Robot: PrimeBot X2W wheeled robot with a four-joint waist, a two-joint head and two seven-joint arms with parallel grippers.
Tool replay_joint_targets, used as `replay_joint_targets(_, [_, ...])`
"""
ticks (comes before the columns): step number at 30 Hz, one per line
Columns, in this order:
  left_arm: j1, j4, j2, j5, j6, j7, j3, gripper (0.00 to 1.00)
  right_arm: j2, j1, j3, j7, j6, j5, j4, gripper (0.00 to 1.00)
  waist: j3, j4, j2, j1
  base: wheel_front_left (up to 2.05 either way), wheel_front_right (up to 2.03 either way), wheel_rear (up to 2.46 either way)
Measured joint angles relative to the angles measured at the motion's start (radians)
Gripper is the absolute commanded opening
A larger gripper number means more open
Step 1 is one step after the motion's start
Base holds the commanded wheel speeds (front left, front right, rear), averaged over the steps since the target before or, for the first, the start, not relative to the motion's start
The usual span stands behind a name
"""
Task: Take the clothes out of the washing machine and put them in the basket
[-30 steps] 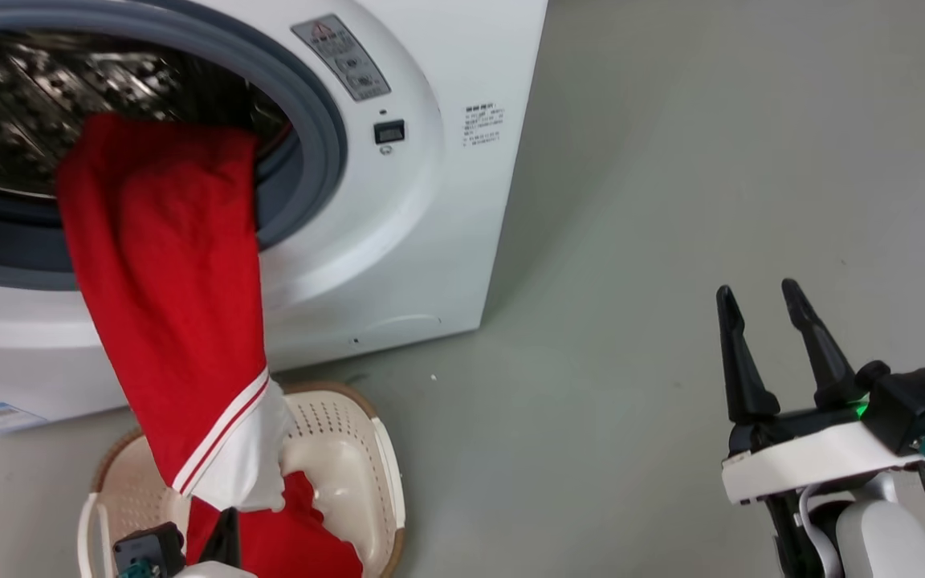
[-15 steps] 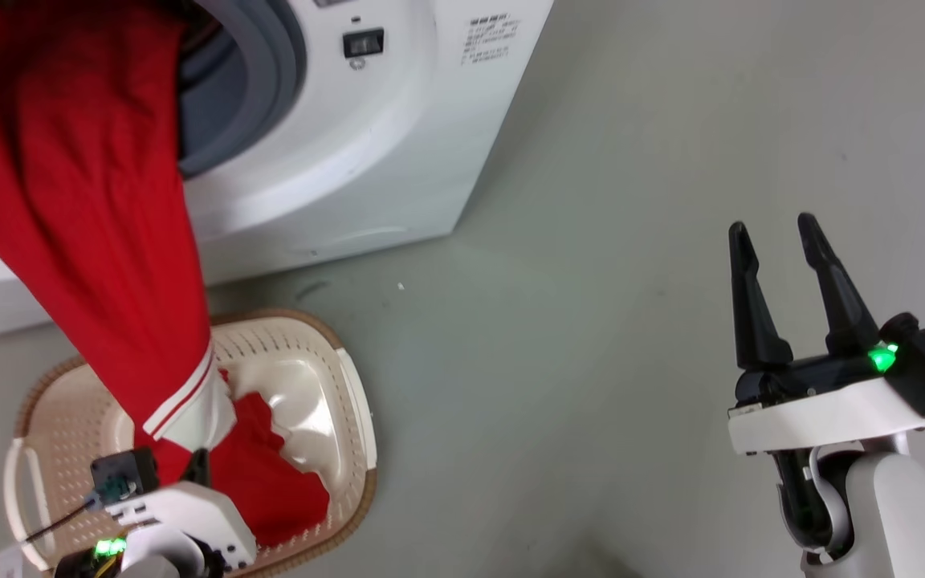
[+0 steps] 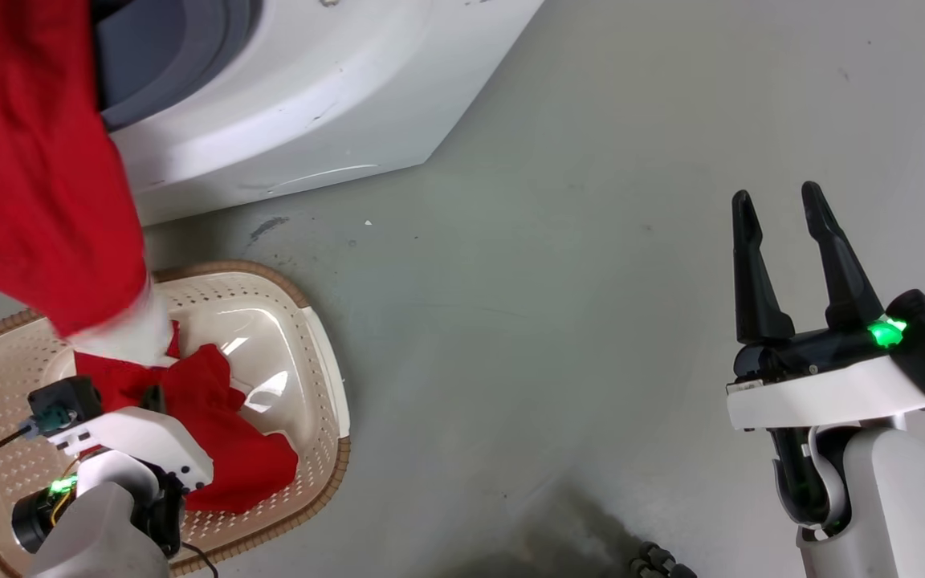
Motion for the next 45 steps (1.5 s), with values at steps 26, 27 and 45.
replay_joint_targets(26, [0.263,-0.356,-0.057,0.164,0.02,-0.003,0.165,1.0,0.0,0.074,-0.015,0.011,0.0,-0.046,0.028,1.0,-0.283,0.058,0.0,-0.0003,0.0,0.0,0.0])
replay_joint_targets(27, [0.277,-0.385,-0.063,0.181,0.022,-0.003,0.178,1.0,0.0,0.08,-0.016,0.012,0.0,-0.047,0.026,1.0,-0.294,0.063,0.0,-0.0003,0.0,0.0,0.0])
replay_joint_targets(45, [0.362,-0.779,-0.161,0.438,-0.009,-0.003,0.322,1.0,0.0,0.137,-0.039,0.054,0.0,-0.052,-0.02,1.0,-0.376,0.108,0.0,-0.0003,0.0,0.0,0.0])
